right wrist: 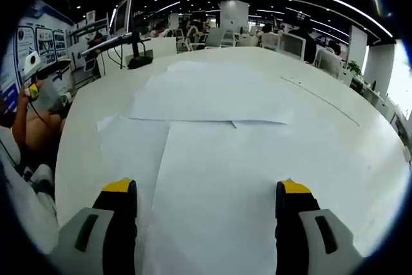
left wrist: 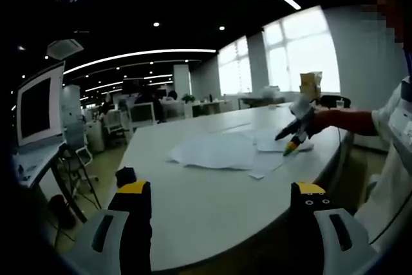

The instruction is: Organize the stack of printing papers by aligning and flattening the scattered papers on the table

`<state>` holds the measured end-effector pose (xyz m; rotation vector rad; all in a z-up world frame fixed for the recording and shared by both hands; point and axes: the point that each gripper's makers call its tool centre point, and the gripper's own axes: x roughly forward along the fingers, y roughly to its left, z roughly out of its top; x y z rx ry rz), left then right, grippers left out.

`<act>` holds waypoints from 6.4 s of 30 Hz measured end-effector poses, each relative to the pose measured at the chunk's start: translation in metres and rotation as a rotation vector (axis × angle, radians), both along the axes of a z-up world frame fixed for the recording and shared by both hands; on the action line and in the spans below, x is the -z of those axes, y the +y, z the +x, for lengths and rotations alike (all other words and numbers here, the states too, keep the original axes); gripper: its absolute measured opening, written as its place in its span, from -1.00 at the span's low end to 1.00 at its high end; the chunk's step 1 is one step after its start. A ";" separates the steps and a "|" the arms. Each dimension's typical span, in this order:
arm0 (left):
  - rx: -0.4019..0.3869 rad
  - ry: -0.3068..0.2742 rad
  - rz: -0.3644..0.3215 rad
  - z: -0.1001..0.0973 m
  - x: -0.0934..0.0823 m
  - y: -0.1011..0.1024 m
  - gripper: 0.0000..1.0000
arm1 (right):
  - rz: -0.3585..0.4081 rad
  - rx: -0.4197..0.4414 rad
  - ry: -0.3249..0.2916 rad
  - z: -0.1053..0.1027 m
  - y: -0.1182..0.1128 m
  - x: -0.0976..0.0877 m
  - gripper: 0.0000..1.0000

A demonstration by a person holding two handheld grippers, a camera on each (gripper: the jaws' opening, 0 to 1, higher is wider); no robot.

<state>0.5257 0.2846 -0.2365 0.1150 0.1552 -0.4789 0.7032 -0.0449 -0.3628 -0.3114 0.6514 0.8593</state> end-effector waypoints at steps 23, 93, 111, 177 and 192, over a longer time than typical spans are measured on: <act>0.029 -0.030 -0.025 0.041 -0.031 -0.010 0.84 | 0.048 0.002 -0.037 0.000 0.000 -0.001 0.68; 0.066 -0.027 -0.106 0.092 -0.038 -0.007 0.79 | 0.079 -0.149 -0.034 -0.027 0.020 -0.007 -0.47; 0.064 -0.035 -0.102 0.088 -0.044 -0.007 0.78 | 0.129 -0.222 -0.047 -0.034 0.025 -0.008 -0.83; 0.065 -0.038 -0.114 0.101 -0.045 -0.006 0.76 | 0.064 0.324 -0.116 0.048 -0.161 -0.024 0.80; 0.036 -0.048 -0.093 0.098 -0.054 -0.001 0.76 | 0.126 0.367 -0.096 0.098 -0.183 -0.002 0.80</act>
